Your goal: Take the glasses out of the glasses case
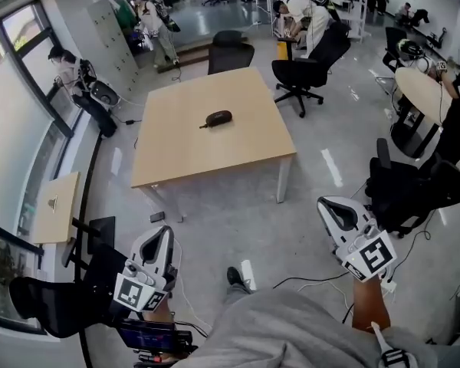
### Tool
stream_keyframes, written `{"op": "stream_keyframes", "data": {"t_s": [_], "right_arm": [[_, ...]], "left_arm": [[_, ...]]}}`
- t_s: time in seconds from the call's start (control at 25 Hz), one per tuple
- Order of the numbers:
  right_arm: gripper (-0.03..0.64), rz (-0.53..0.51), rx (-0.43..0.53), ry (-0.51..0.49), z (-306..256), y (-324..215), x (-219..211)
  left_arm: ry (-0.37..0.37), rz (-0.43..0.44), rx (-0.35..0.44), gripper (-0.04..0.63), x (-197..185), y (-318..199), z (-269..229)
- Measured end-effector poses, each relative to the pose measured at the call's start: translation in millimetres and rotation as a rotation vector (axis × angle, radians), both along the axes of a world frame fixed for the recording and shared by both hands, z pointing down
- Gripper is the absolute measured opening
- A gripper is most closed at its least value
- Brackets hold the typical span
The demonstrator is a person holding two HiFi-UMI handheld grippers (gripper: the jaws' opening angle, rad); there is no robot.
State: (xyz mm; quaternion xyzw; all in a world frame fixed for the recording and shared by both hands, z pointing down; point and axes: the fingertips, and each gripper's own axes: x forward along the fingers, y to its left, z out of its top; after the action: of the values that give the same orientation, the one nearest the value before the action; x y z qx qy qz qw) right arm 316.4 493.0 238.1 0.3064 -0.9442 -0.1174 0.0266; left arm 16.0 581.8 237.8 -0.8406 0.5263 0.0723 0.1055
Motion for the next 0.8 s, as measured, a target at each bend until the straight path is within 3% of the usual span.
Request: {"op": "stream_keyframes", "data": {"t_s": [0.28,0.44,0.8], "right_arm": [[0.008,0.002,-0.027,-0.011,9,-8,10],[0.008,-0.002,-0.072,-0.098,4,-15,15],[0.008,0.032,-0.083,-0.051,16,-41,3]], "left_arm": [[0.000,0.000,-0.015,0.006,9,-9,5],[0.003,0.005,-0.029,0.006,11,-19,8],[0.011,0.029,-0.051,0.006,2,-47,15]]}}
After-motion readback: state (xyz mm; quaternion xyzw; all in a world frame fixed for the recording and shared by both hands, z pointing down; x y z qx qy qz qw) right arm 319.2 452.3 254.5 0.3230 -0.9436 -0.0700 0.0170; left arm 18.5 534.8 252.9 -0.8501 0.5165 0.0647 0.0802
